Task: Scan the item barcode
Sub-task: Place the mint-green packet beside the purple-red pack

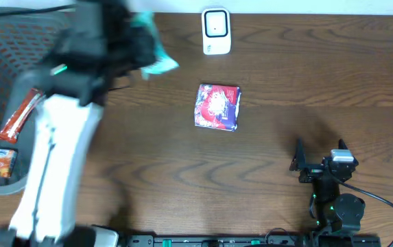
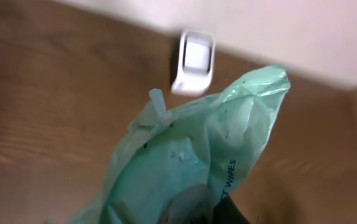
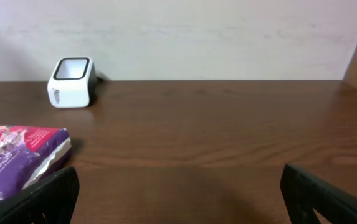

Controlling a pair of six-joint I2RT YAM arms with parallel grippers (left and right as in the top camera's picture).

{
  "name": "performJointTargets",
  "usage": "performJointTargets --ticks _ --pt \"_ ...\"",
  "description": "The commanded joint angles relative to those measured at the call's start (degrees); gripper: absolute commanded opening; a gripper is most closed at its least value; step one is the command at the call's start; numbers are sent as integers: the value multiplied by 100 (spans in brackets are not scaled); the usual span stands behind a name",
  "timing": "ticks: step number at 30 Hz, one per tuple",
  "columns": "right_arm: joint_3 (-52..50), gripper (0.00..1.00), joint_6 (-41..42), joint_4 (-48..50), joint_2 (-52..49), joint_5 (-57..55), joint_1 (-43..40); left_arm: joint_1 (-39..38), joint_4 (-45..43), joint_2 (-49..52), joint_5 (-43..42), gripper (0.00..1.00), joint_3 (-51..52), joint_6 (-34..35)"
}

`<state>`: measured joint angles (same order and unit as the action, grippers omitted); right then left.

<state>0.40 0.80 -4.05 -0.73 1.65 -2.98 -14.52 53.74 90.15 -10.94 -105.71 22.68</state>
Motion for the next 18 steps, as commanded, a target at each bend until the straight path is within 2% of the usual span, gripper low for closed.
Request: performJointTargets --ticks 1,8,9,11,16,17,18 --pt "-9 99 -44 -24 17 -4 39 -479 7 879 787 8 92 -341" --pt "-9 99 -46 -24 17 -4 39 -850 63 2426 776 10 92 -380" --pt "-9 99 -44 -24 17 -4 39 -876 92 2586 776 14 92 -380" --pt "-9 99 -46 -24 17 -4 39 -927 151 2887 772 37 92 -380" --pt "-9 99 -44 -24 17 -4 39 -933 184 3195 756 41 92 -380" --pt "-9 99 -44 -24 17 -4 39 -918 190 3180 756 46 85 -382" --pt "-9 99 -44 -24 17 -4 39 -881 243 3110 756 56 46 -382"
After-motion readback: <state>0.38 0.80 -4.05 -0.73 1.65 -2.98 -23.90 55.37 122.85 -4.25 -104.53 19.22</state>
